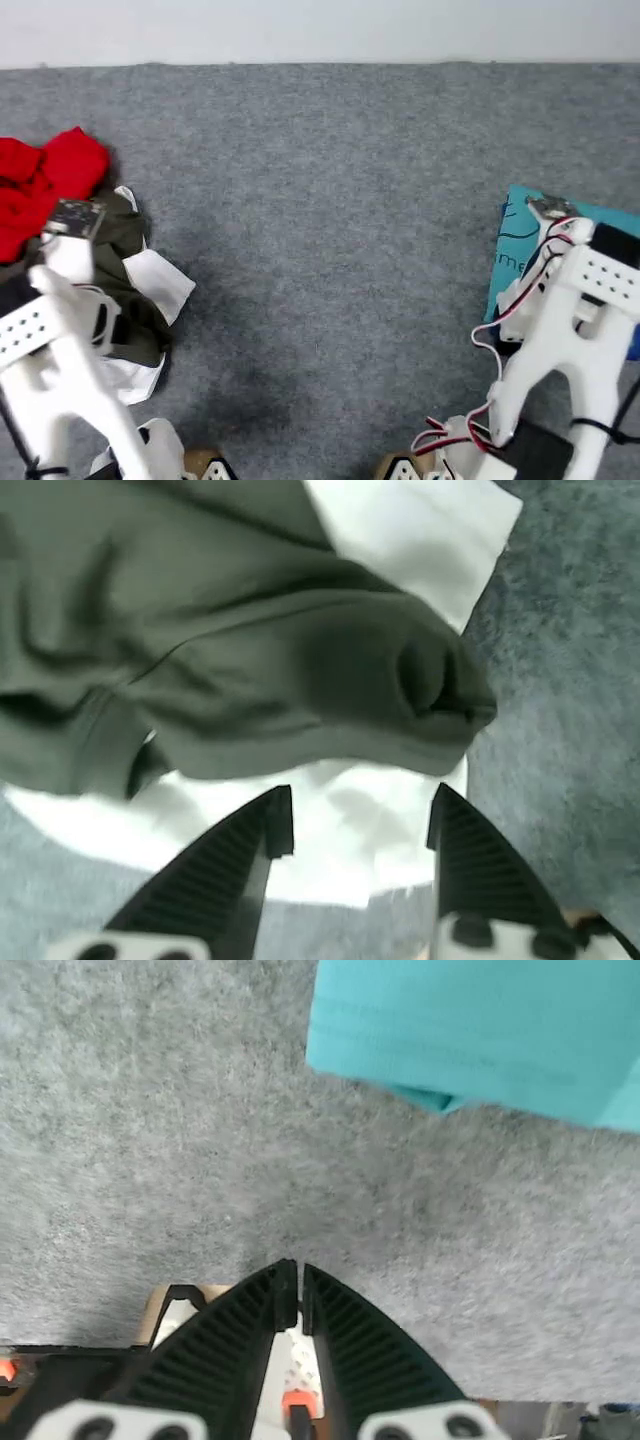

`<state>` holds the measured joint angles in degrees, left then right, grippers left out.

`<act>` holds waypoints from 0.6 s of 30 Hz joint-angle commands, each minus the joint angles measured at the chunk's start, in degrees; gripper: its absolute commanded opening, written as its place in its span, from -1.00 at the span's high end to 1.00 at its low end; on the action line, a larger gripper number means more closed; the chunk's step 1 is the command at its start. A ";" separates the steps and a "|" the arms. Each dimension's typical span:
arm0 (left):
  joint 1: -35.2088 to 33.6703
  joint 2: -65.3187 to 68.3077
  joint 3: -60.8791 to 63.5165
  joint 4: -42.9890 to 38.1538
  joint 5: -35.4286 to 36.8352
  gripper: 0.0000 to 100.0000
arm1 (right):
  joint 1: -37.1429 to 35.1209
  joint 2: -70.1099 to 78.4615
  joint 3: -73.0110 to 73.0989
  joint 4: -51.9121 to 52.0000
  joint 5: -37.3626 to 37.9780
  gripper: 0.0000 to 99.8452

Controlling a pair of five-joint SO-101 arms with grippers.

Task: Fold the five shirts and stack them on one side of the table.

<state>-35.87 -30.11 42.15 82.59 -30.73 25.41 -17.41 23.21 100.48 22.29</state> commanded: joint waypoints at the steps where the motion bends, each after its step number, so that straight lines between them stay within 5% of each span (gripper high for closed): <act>1: 2.73 -1.23 4.62 -8.35 -0.88 0.54 | -0.40 -2.59 0.62 2.33 -2.64 0.98; 11: 7.21 11.69 6.64 -19.60 -0.62 0.57 | -0.22 -2.59 4.22 2.42 -4.04 0.98; 16: 7.30 13.27 -2.51 -15.21 -0.62 0.96 | -0.22 -2.59 5.36 2.42 -3.96 0.98; 18: 7.30 11.34 -6.29 -12.40 -0.53 0.96 | -0.22 -2.59 5.36 2.33 -3.87 0.98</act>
<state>-28.92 -16.48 42.24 66.86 -31.25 25.41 -17.93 28.92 100.48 18.95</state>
